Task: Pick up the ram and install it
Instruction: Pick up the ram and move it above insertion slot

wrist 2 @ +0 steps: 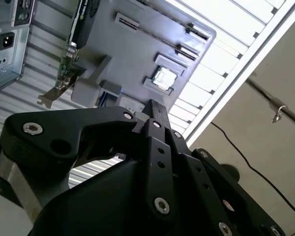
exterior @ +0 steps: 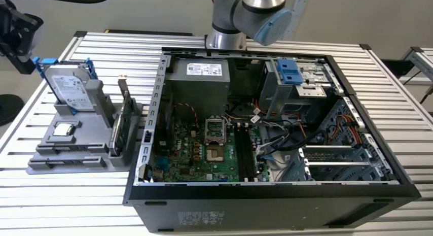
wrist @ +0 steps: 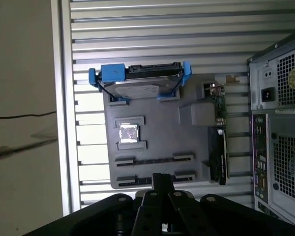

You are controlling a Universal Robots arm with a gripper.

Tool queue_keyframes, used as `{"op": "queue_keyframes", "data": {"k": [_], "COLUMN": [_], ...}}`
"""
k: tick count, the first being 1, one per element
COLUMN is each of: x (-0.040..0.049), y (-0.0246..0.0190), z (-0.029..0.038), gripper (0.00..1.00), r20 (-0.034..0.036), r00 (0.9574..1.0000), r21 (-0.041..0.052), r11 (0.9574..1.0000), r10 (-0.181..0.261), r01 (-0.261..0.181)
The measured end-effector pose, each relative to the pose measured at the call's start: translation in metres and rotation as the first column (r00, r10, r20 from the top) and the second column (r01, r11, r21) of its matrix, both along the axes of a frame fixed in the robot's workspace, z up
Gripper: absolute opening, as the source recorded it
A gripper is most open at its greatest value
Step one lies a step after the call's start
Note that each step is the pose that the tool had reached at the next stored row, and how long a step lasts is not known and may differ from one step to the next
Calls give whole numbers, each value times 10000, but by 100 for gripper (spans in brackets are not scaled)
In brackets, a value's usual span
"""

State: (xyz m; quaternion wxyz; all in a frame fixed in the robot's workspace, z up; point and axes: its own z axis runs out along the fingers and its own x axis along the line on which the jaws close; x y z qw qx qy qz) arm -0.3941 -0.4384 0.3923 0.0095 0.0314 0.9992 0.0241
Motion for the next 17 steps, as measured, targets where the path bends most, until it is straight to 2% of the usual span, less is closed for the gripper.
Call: {"op": "queue_keyframes", "data": {"k": [17], "x": [40], "y": [-77], "z": [0], "gripper": [0], "r20": [-19], "r00": [10000], "r21": [-1], "r11": [10000], "r10": [97], "r01": [-97]}}
